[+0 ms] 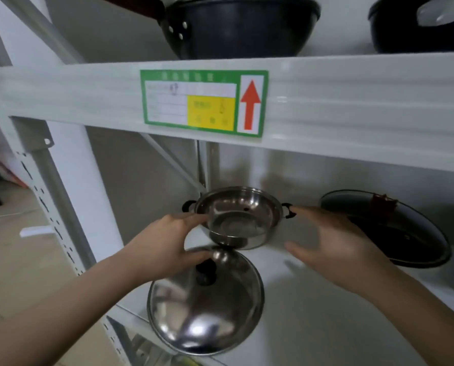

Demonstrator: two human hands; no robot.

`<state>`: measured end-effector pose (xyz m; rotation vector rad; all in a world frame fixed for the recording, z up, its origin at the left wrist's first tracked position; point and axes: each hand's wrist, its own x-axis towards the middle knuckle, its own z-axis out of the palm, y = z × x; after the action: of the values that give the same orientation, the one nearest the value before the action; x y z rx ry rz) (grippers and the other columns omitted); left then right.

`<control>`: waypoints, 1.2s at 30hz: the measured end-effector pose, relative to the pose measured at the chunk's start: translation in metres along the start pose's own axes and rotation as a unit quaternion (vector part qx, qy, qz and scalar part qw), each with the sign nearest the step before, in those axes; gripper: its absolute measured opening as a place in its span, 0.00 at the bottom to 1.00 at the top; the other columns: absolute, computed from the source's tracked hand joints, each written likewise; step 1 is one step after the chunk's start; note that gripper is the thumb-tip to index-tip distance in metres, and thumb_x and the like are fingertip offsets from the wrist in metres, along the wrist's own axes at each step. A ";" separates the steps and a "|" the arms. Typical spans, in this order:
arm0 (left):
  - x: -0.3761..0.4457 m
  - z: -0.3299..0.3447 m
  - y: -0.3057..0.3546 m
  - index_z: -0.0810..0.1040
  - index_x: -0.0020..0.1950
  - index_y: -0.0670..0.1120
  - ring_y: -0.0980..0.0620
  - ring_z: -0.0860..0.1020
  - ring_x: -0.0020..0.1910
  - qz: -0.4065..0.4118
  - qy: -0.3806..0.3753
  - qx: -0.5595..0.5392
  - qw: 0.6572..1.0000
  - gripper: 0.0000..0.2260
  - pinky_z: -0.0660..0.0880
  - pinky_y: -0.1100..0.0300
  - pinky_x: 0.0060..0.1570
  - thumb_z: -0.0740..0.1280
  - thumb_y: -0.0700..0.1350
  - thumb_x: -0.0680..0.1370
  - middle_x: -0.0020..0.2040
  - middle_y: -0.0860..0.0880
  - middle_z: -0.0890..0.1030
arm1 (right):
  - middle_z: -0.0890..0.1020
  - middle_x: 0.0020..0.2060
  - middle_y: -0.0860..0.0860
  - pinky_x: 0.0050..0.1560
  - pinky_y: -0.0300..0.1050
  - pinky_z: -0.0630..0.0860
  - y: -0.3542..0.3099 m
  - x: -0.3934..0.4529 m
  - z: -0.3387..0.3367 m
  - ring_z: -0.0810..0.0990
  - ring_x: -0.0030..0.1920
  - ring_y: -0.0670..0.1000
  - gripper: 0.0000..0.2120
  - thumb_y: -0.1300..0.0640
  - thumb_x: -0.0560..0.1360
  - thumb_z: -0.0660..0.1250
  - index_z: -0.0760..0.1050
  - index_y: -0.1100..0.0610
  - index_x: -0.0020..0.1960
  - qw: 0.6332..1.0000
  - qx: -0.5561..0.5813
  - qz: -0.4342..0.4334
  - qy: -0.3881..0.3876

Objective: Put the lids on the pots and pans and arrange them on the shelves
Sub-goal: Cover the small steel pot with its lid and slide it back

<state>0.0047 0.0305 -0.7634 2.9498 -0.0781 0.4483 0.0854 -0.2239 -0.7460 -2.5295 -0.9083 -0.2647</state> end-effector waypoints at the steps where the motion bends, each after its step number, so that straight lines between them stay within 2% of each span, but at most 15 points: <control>1: 0.004 0.000 -0.008 0.65 0.71 0.58 0.55 0.76 0.61 0.005 -0.004 -0.003 1.000 0.30 0.72 0.62 0.57 0.66 0.63 0.71 0.66 0.57 0.75 | 0.72 0.67 0.46 0.59 0.38 0.66 -0.007 0.008 0.004 0.70 0.65 0.48 0.29 0.47 0.74 0.67 0.62 0.47 0.72 1.000 0.002 -0.003 -0.006; 5: 0.022 0.003 -0.040 0.65 0.70 0.59 0.52 0.76 0.61 0.008 -0.033 -0.003 0.999 0.31 0.73 0.59 0.57 0.62 0.66 0.69 0.66 0.57 0.75 | 0.75 0.64 0.44 0.51 0.33 0.66 -0.030 0.030 0.019 0.73 0.62 0.46 0.27 0.48 0.73 0.69 0.65 0.45 0.69 1.000 0.004 -0.010 0.002; 7: 0.028 0.007 -0.055 0.65 0.70 0.58 0.51 0.76 0.61 -0.008 -0.042 0.000 0.999 0.34 0.74 0.58 0.57 0.58 0.68 0.66 0.66 0.56 0.75 | 0.73 0.66 0.46 0.56 0.35 0.67 -0.034 0.037 0.032 0.72 0.65 0.47 0.29 0.47 0.73 0.68 0.64 0.47 0.71 1.000 -0.005 -0.003 -0.014; 9: 0.029 0.013 -0.067 0.65 0.71 0.57 0.49 0.77 0.61 -0.025 -0.045 0.003 0.999 0.33 0.75 0.55 0.58 0.60 0.66 0.67 0.67 0.55 0.75 | 0.74 0.66 0.47 0.58 0.38 0.68 -0.032 0.043 0.048 0.72 0.65 0.47 0.29 0.46 0.72 0.68 0.65 0.48 0.71 1.000 -0.009 -0.004 -0.019; 13: 0.029 0.018 -0.081 0.66 0.71 0.54 0.47 0.77 0.59 -0.058 -0.041 0.026 0.997 0.28 0.75 0.54 0.57 0.66 0.58 0.72 0.65 0.52 0.77 | 0.78 0.61 0.46 0.52 0.34 0.69 -0.026 0.048 0.072 0.76 0.60 0.46 0.28 0.45 0.70 0.69 0.68 0.46 0.68 1.000 -0.014 -0.006 -0.005; 17: 0.036 0.021 -0.093 0.65 0.72 0.52 0.47 0.74 0.64 -0.102 -0.054 0.000 0.993 0.29 0.73 0.54 0.62 0.67 0.57 0.73 0.67 0.48 0.75 | 0.75 0.65 0.46 0.60 0.38 0.68 -0.036 0.049 0.084 0.73 0.64 0.47 0.28 0.44 0.73 0.67 0.65 0.48 0.71 0.999 -0.019 -0.023 -0.018; 21: 0.069 0.039 -0.112 0.61 0.74 0.47 0.45 0.70 0.68 -0.164 -0.076 -0.044 0.983 0.29 0.69 0.53 0.66 0.62 0.57 0.76 0.71 0.44 0.70 | 0.70 0.68 0.45 0.63 0.40 0.66 -0.053 0.054 0.103 0.68 0.67 0.47 0.28 0.41 0.75 0.61 0.61 0.48 0.72 0.999 -0.018 -0.038 -0.031; 26: 0.120 0.066 -0.132 0.56 0.75 0.42 0.41 0.67 0.70 -0.248 -0.116 -0.094 0.957 0.27 0.65 0.54 0.67 0.55 0.54 0.81 0.73 0.41 0.65 | 0.71 0.65 0.48 0.62 0.45 0.69 -0.072 0.062 0.137 0.70 0.63 0.49 0.27 0.37 0.76 0.55 0.62 0.50 0.70 0.997 -0.036 -0.050 -0.050; 31: 0.147 0.094 -0.146 0.64 0.69 0.36 0.41 0.73 0.64 -0.266 -0.126 -0.092 0.951 0.21 0.70 0.56 0.57 0.56 0.48 0.82 0.68 0.38 0.71 | 0.70 0.65 0.52 0.64 0.51 0.68 -0.079 0.066 0.168 0.68 0.64 0.53 0.28 0.37 0.76 0.54 0.62 0.52 0.69 0.991 -0.089 -0.048 -0.083; 34: 0.154 0.108 -0.152 0.71 0.64 0.34 0.38 0.74 0.62 -0.275 -0.117 -0.082 0.951 0.18 0.71 0.52 0.59 0.56 0.46 0.81 0.63 0.35 0.75 | 0.71 0.59 0.54 0.57 0.52 0.71 -0.081 0.068 0.179 0.70 0.59 0.55 0.26 0.37 0.75 0.52 0.65 0.54 0.65 0.988 -0.122 -0.045 -0.079; 36: 0.156 0.116 -0.153 0.71 0.64 0.33 0.39 0.75 0.62 -0.281 -0.121 -0.101 0.946 0.18 0.72 0.52 0.59 0.55 0.44 0.81 0.64 0.36 0.75 | 0.71 0.57 0.55 0.54 0.53 0.72 -0.080 0.069 0.185 0.72 0.57 0.57 0.31 0.37 0.72 0.46 0.67 0.56 0.64 0.985 -0.152 -0.054 -0.068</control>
<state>0.1985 0.1587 -0.8486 2.6381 0.6328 -0.0072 0.0926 -0.0449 -0.8607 -2.8104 -1.1350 -0.2854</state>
